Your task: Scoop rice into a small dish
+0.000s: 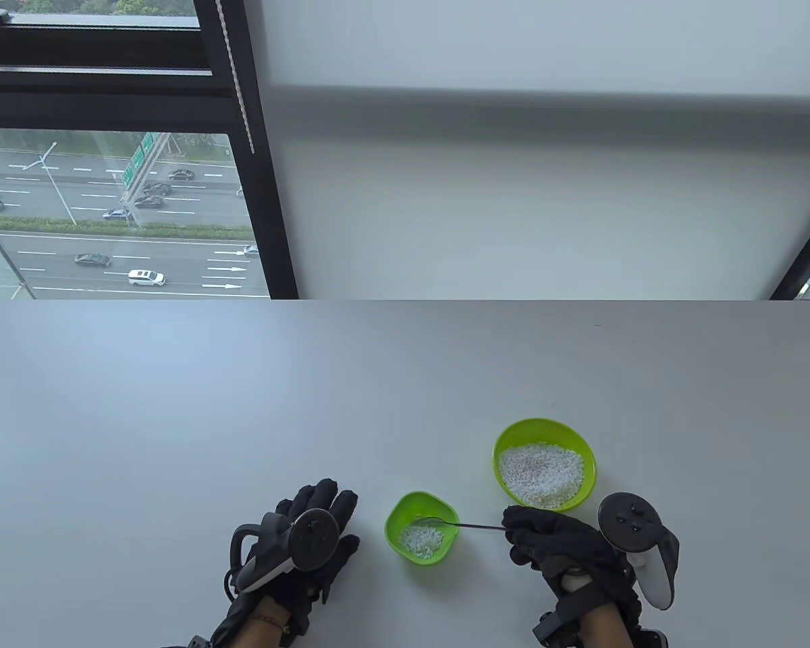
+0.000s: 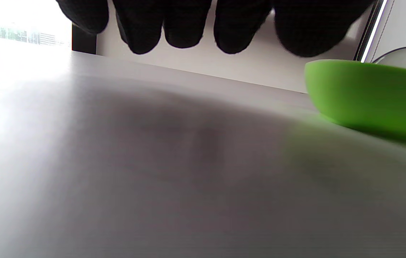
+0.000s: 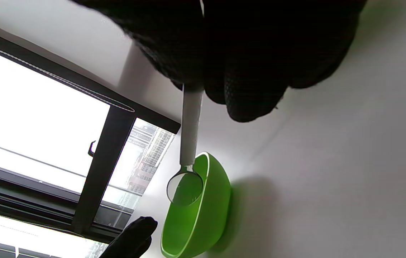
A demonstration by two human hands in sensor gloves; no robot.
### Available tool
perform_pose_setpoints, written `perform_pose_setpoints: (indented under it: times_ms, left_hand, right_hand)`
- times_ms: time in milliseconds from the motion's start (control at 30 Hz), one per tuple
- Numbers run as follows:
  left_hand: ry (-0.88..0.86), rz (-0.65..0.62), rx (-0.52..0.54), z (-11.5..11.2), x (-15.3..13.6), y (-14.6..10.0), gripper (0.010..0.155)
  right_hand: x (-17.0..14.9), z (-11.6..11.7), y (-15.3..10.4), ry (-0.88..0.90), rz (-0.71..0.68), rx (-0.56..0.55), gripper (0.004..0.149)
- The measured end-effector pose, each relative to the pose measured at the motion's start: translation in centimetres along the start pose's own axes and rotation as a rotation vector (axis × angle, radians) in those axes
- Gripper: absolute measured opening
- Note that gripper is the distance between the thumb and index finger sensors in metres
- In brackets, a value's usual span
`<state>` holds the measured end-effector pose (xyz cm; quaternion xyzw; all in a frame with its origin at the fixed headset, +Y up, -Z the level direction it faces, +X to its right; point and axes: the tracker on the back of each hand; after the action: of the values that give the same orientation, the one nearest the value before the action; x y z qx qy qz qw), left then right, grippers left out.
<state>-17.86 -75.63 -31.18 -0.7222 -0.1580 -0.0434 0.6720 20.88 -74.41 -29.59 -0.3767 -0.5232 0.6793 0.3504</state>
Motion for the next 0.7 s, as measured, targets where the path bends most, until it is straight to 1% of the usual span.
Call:
perform_pose_setpoints:
  times_ms: [133, 233, 300, 367, 400, 433, 467, 500, 567, 600, 633, 667, 700]
  left_hand:
    - [0.002, 0.000, 0.000, 0.0, 0.0, 0.0, 0.070]
    - [0.000, 0.000, -0.001, 0.0, 0.0, 0.0, 0.070]
    - [0.000, 0.000, -0.001, 0.0, 0.0, 0.0, 0.070]
    - [0.000, 0.000, -0.001, 0.0, 0.0, 0.0, 0.070]
    - [0.000, 0.000, -0.001, 0.0, 0.0, 0.0, 0.070]
    - [0.000, 0.000, -0.001, 0.0, 0.0, 0.0, 0.070]
    - [0.000, 0.000, -0.001, 0.0, 0.0, 0.0, 0.070]
    - [-0.001, 0.000, -0.001, 0.0, 0.0, 0.0, 0.070]
    - [0.000, -0.001, -0.003, 0.0, 0.0, 0.0, 0.070]
    - [0.001, -0.002, -0.004, 0.0, 0.0, 0.0, 0.070]
    - [0.002, -0.002, -0.004, 0.0, 0.0, 0.0, 0.070]
    - [0.004, -0.003, -0.003, 0.0, 0.1, 0.0, 0.070]
    - [0.004, -0.003, -0.003, 0.0, 0.0, 0.0, 0.070]
  right_hand:
    - [-0.1, -0.3, -0.1, 0.007, -0.018, -0.038, 0.042]
    - [-0.1, -0.8, -0.4, 0.029, -0.044, -0.106, 0.043]
    - [-0.1, -1.4, -0.8, 0.027, -0.053, -0.177, 0.044]
    - [-0.3, -2.3, -1.4, 0.039, -0.055, -0.280, 0.044]
    - [-0.5, -3.0, -1.8, 0.041, -0.055, -0.352, 0.044]
    - [-0.5, -3.3, -2.0, 0.040, -0.051, -0.388, 0.044]
    - [-0.7, -4.0, -2.5, 0.012, -0.039, -0.499, 0.044]
    - [-0.9, -4.7, -2.8, -0.029, -0.037, -0.580, 0.044]
    - [-1.0, -5.3, -3.4, -0.088, -0.020, -0.691, 0.044]
    - [-1.1, -5.7, -3.7, -0.148, -0.014, -0.768, 0.044]
    - [-1.0, -5.8, -3.8, -0.178, -0.010, -0.791, 0.044]
    - [-1.0, -6.0, -4.1, -0.247, 0.005, -0.846, 0.043]
    - [-0.9, -6.0, -4.1, -0.283, 0.007, -0.864, 0.043]
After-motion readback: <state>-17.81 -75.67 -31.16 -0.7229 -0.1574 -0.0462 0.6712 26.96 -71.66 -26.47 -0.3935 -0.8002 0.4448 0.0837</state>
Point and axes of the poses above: the tracker on the back of each hand, its own x axis roughly to the thumb side, its own y axis roughly from the wrist to the fingertips, z = x × y
